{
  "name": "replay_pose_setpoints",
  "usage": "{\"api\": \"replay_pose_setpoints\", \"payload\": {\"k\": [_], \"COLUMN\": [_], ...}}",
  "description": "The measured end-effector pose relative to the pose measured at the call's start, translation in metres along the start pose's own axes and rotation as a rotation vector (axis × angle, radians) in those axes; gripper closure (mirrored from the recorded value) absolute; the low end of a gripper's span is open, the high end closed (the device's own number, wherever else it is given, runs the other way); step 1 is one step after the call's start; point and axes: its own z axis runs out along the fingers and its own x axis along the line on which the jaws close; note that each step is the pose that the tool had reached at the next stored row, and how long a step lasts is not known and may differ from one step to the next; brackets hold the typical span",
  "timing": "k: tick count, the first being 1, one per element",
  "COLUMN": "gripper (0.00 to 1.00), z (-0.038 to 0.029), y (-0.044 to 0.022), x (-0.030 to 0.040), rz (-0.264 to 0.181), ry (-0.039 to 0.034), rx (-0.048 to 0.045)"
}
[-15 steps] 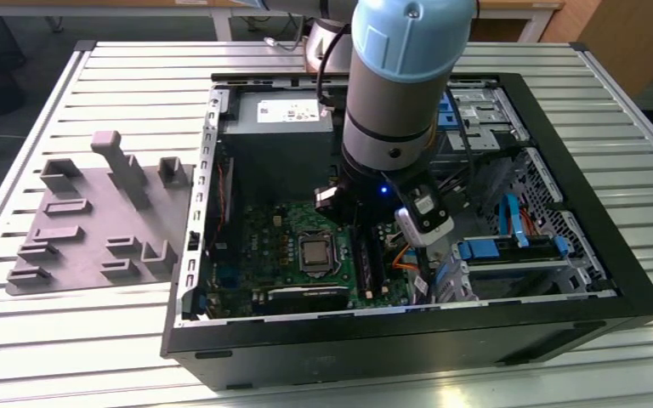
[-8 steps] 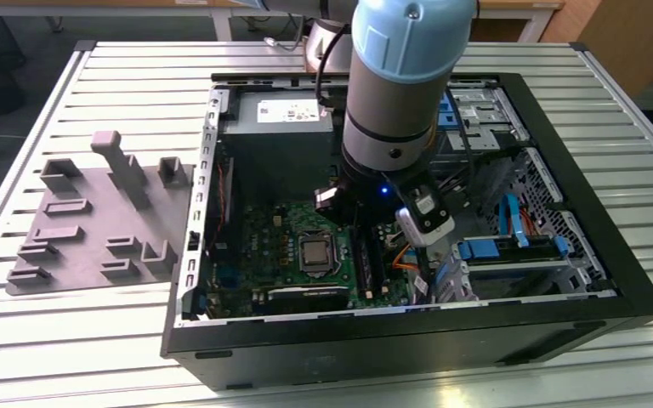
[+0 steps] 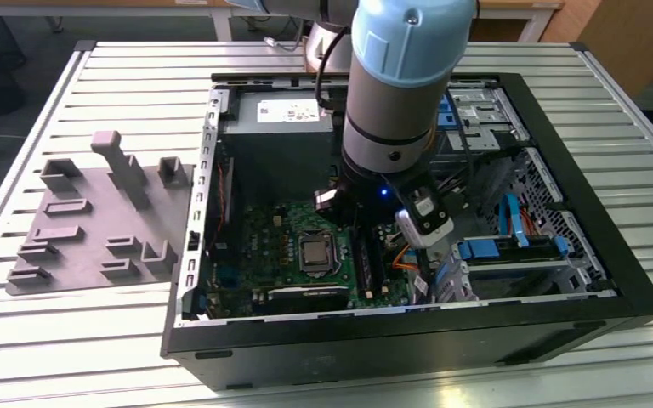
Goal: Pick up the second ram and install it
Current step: 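Insert the second ram into the second slot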
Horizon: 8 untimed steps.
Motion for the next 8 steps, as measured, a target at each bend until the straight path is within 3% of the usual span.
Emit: {"api": "replay_pose_setpoints", "payload": {"k": [8], "gripper": [0.86], "z": [0.0024], "y": [-0.0006], "x": [0.0000], "rz": [0.000], "ry": [0.0001], "rx": [-0.0001]}}
